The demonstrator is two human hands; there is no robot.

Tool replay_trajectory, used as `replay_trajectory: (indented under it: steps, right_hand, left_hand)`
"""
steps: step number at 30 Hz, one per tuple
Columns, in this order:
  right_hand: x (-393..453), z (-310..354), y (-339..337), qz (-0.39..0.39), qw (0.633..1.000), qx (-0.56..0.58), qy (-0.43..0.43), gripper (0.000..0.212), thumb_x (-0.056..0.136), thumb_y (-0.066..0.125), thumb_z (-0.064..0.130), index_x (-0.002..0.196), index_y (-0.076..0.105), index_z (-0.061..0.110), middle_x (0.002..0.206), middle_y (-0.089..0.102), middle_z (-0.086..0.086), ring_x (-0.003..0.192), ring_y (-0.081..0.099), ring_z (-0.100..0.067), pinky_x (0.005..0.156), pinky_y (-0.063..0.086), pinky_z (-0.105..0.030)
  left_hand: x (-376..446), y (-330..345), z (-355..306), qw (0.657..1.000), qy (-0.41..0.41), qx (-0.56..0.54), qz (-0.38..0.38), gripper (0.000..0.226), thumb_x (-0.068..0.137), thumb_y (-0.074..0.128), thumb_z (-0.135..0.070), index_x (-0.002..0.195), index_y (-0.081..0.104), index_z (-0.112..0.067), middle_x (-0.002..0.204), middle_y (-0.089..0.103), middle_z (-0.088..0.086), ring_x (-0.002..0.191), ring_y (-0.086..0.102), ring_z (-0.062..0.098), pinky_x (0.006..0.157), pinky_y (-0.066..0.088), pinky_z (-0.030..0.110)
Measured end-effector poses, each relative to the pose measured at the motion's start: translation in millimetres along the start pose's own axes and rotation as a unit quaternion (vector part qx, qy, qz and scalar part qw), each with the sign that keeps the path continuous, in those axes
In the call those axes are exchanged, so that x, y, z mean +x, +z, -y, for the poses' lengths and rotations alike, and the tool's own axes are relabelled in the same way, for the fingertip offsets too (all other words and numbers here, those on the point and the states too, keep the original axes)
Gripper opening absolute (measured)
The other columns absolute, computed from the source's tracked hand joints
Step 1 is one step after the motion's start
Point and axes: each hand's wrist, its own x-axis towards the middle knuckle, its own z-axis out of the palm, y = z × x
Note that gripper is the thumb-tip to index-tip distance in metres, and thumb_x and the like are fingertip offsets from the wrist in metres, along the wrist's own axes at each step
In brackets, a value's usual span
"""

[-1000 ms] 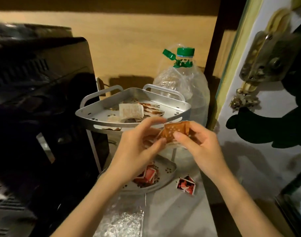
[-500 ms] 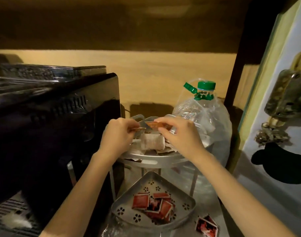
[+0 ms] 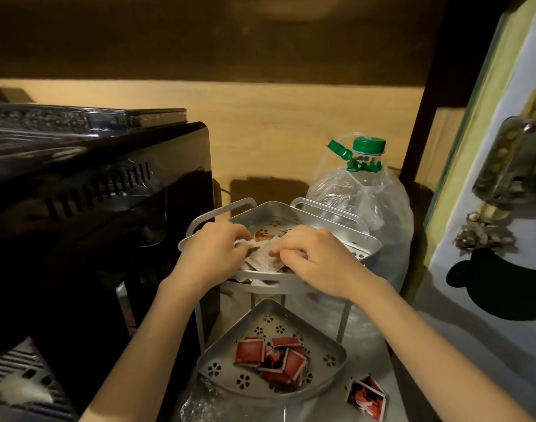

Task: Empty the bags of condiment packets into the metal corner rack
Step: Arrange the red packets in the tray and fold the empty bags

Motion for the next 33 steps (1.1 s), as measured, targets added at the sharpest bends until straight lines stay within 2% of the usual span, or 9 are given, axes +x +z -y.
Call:
replay_trajectory:
  steps: [3, 7, 12, 15, 20, 24, 26, 30, 33]
  right_hand:
    - [-7.6, -4.0, -7.8, -0.071, 0.997, 0.035, 0.002, 0.025, 0.090, 0.050, 0.017, 0.107, 0.068, 0.019, 0.101, 0.067, 0.005, 0.095, 0.056, -0.009, 0.084, 0.046, -0.025]
    - [-28.0, -16.9, -21.2, -0.180, 0.975, 0.125, 0.041, 0.026, 0.088, 0.054, 0.015, 0.111, 0.063, 0.026, 0.098, 0.065, 0.009, 0.097, 0.058, -0.006, 0.084, 0.046, -0.019]
    - [-75.7, -35.7, -25.5, -0.287, 0.928, 0.216, 0.098, 0.030, 0.088, 0.056, 0.007, 0.108, 0.056, 0.030, 0.095, 0.065, 0.008, 0.094, 0.061, -0.007, 0.082, 0.048, -0.019]
    - [-111.6, -53.1, -16.9, -0.332, 0.900, 0.240, 0.149, 0.031, 0.087, 0.055, 0.007, 0.103, 0.055, 0.033, 0.094, 0.065, 0.005, 0.095, 0.061, -0.011, 0.086, 0.047, -0.026]
    - [-166.0, -96.8, 25.4, -0.301, 0.880, 0.258, 0.262, 0.035, 0.087, 0.055, 0.001, 0.101, 0.054, 0.033, 0.093, 0.064, 0.003, 0.094, 0.061, -0.009, 0.083, 0.048, -0.018]
    - [-203.9, -135.3, 76.5, -0.246, 0.866, 0.230, 0.370, 0.034, 0.085, 0.054, -0.002, 0.109, 0.052, 0.023, 0.093, 0.061, 0.007, 0.092, 0.060, -0.016, 0.075, 0.045, -0.008]
    - [-219.3, -152.4, 99.7, -0.206, 0.862, 0.210, 0.413, 0.035, 0.085, 0.056, 0.000, 0.114, 0.052, 0.019, 0.094, 0.060, 0.009, 0.095, 0.060, -0.019, 0.076, 0.043, -0.012]
    - [-232.7, -175.6, 129.0, -0.125, 0.861, 0.183, 0.458, 0.043, 0.084, 0.062, 0.010, 0.126, 0.051, 0.009, 0.118, 0.060, -0.007, 0.110, 0.056, -0.022, 0.090, 0.045, -0.027]
    - [-229.8, -184.8, 138.9, -0.085, 0.866, 0.149, 0.469, 0.046, 0.084, 0.063, 0.014, 0.127, 0.051, 0.007, 0.123, 0.056, -0.013, 0.113, 0.054, -0.026, 0.097, 0.046, -0.036]
  left_hand:
    - [-8.7, 0.1, -20.5, 0.993, 0.078, -0.045, -0.075, 0.033, 0.090, 0.049, -0.017, 0.122, 0.056, -0.019, 0.122, 0.060, 0.000, 0.109, 0.054, 0.010, 0.089, 0.045, 0.023]
    - [-25.0, 11.5, -58.1, 0.970, 0.160, -0.114, -0.143, 0.039, 0.090, 0.051, -0.026, 0.129, 0.048, -0.023, 0.120, 0.060, -0.006, 0.108, 0.054, 0.004, 0.086, 0.042, 0.017]
    - [-41.8, 42.6, -96.3, 0.934, 0.266, -0.218, -0.098, 0.032, 0.087, 0.053, -0.024, 0.118, 0.054, -0.019, 0.101, 0.063, -0.006, 0.092, 0.055, 0.000, 0.078, 0.045, 0.011]
    - [-50.7, 76.8, -107.8, 0.926, 0.279, -0.253, -0.031, 0.030, 0.087, 0.056, -0.022, 0.116, 0.054, -0.023, 0.099, 0.062, -0.007, 0.091, 0.055, -0.001, 0.077, 0.044, 0.011]
    - [-64.2, 163.3, -99.4, 0.937, 0.209, -0.266, 0.088, 0.030, 0.087, 0.057, -0.024, 0.117, 0.054, -0.025, 0.109, 0.061, -0.008, 0.098, 0.054, 0.000, 0.081, 0.042, 0.014]
    - [-74.5, 232.3, -75.7, 0.948, 0.154, -0.212, 0.183, 0.035, 0.086, 0.057, -0.024, 0.119, 0.053, -0.015, 0.118, 0.059, 0.004, 0.107, 0.055, 0.014, 0.085, 0.042, 0.020]
    - [-80.0, 257.0, -67.7, 0.947, 0.128, -0.186, 0.229, 0.036, 0.085, 0.056, -0.024, 0.119, 0.053, -0.013, 0.121, 0.056, 0.007, 0.111, 0.053, 0.021, 0.091, 0.042, 0.028]
    - [-90.2, 290.0, -59.8, 0.945, 0.103, -0.146, 0.273, 0.051, 0.086, 0.057, -0.026, 0.133, 0.042, -0.015, 0.137, 0.044, 0.007, 0.123, 0.046, 0.021, 0.099, 0.032, 0.022]
    - [-94.0, 306.2, -58.0, 0.950, 0.110, -0.118, 0.269, 0.053, 0.085, 0.059, -0.024, 0.134, 0.042, -0.011, 0.140, 0.043, 0.012, 0.125, 0.045, 0.026, 0.103, 0.032, 0.025]
